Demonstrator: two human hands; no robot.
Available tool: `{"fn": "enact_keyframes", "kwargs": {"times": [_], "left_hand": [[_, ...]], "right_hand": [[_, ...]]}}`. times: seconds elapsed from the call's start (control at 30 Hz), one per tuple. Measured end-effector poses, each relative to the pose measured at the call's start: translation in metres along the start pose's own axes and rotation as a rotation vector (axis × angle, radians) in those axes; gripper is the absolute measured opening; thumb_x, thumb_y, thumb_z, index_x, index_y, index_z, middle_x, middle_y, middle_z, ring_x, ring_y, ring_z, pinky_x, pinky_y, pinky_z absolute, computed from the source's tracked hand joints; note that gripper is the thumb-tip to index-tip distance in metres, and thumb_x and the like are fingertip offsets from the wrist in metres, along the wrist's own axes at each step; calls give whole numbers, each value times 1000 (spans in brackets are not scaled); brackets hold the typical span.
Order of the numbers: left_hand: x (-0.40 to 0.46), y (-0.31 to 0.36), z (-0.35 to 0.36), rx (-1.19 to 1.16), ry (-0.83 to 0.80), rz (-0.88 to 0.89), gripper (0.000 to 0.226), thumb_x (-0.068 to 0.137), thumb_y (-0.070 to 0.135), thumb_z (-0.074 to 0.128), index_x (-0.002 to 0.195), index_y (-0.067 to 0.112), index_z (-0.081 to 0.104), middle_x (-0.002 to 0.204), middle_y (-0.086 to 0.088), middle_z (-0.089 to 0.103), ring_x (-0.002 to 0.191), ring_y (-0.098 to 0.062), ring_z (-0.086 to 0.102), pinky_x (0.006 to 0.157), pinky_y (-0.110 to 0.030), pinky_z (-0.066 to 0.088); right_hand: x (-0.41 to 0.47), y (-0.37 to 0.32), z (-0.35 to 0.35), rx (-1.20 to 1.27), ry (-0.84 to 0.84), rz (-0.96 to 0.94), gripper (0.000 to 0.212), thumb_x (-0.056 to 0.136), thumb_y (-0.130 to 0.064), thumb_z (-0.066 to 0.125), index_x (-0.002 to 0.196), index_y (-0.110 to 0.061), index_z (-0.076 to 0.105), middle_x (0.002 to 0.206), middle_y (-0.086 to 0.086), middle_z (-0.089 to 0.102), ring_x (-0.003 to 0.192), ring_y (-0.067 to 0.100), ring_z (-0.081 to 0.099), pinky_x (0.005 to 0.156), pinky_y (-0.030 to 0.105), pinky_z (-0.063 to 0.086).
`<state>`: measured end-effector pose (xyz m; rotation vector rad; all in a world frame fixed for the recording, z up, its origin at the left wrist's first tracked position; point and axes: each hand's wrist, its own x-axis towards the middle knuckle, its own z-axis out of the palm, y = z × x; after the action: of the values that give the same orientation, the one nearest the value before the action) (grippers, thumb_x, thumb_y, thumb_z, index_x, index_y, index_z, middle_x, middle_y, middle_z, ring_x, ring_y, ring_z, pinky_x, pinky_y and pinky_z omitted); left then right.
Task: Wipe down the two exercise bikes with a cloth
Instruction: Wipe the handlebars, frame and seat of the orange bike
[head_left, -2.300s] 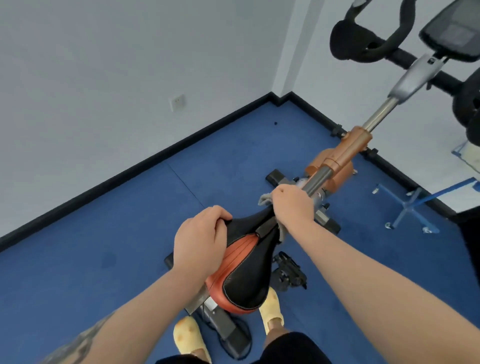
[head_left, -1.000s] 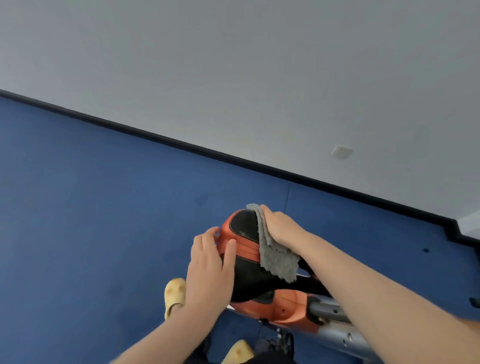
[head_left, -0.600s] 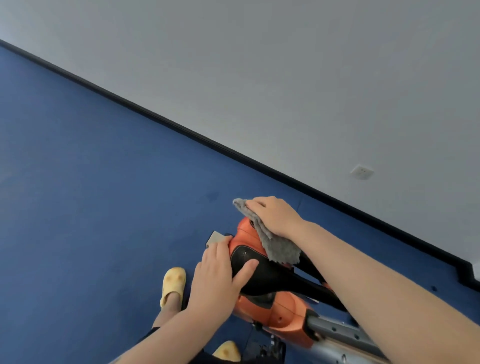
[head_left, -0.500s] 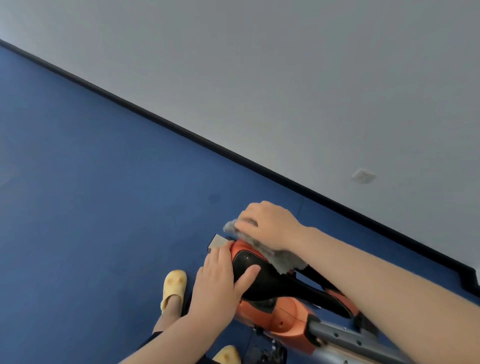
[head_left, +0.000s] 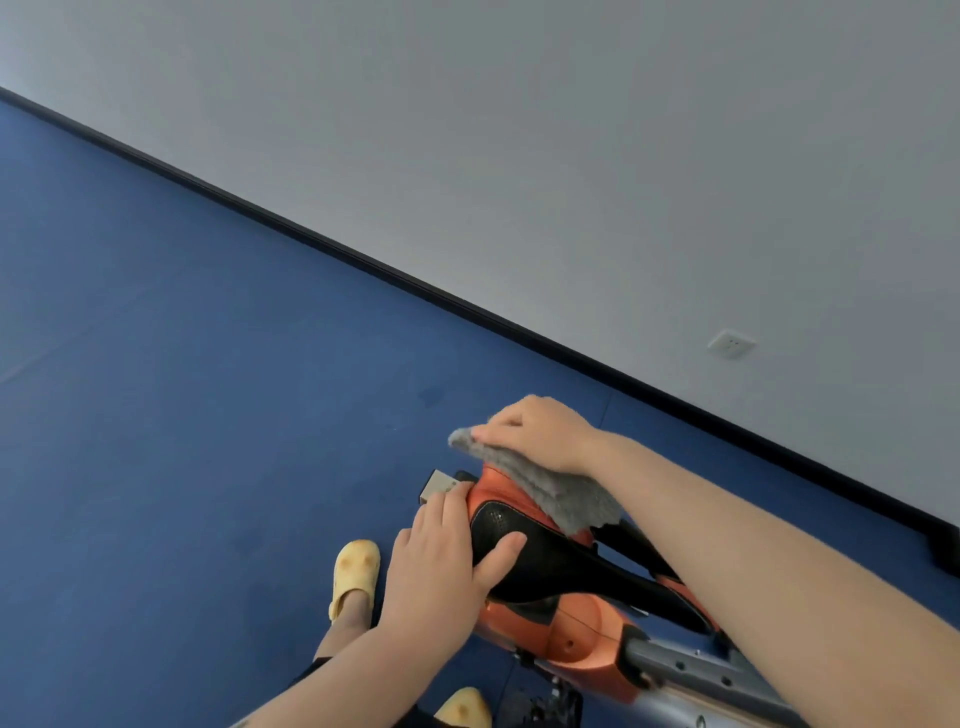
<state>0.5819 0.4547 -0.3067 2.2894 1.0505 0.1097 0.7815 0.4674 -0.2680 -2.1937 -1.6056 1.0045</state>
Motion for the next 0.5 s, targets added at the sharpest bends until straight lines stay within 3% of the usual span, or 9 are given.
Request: {"fn": "enact_keyframes", "kwargs": {"times": [0.1, 0.2, 0.27, 0.33, 0.43, 0.5], "left_hand": [[-2, -1, -3, -50, -29, -8, 73, 81, 75, 20, 139, 32, 31, 125, 18, 46, 117, -4, 45, 101, -27, 36], [-3, 0, -5, -43, -30, -13, 71, 80, 75, 20, 136, 32, 32, 123, 19, 47, 115, -2, 46, 100, -27, 37], [-4, 1, -6, -42, -29, -16, 70, 80, 74, 20, 134, 32, 34, 122, 20, 48, 115, -2, 47, 98, -26, 36], [-3, 1, -7, -43, -41, -21, 71, 80, 74, 21, 136, 31, 33, 124, 19, 48, 116, -2, 47, 99, -27, 36], [0, 3, -10, -71, -61, -21, 70, 82, 71, 26, 138, 29, 32, 127, 16, 50, 118, -6, 48, 102, -31, 38], [-1, 3, -12, -88, -60, -11, 66, 85, 69, 31, 137, 28, 32, 126, 15, 51, 116, -7, 50, 101, -32, 40]], "right_hand": [[-2, 12, 2, 320, 72, 190, 46, 92, -59, 48, 93, -23, 76, 101, -5, 72, 95, 10, 63, 91, 32, 47], [-19, 27, 22, 366, 301, 268, 57, 95, -63, 32, 105, -20, 68, 103, -11, 68, 97, 9, 59, 84, 29, 42], [-26, 30, 29, 346, 358, 330, 56, 97, -62, 25, 120, -28, 62, 105, -19, 56, 101, 6, 48, 87, 28, 33], [-21, 32, 22, 325, 255, 367, 53, 100, -56, 24, 123, -23, 59, 110, -12, 57, 104, 10, 50, 91, 30, 35], [-7, 20, 0, 559, 16, 455, 39, 102, -45, 33, 103, -21, 63, 103, -1, 63, 99, 13, 57, 98, 34, 39], [0, 9, -2, 456, 3, 377, 40, 103, -43, 33, 101, -18, 65, 102, -2, 64, 100, 14, 57, 98, 34, 39]]}}
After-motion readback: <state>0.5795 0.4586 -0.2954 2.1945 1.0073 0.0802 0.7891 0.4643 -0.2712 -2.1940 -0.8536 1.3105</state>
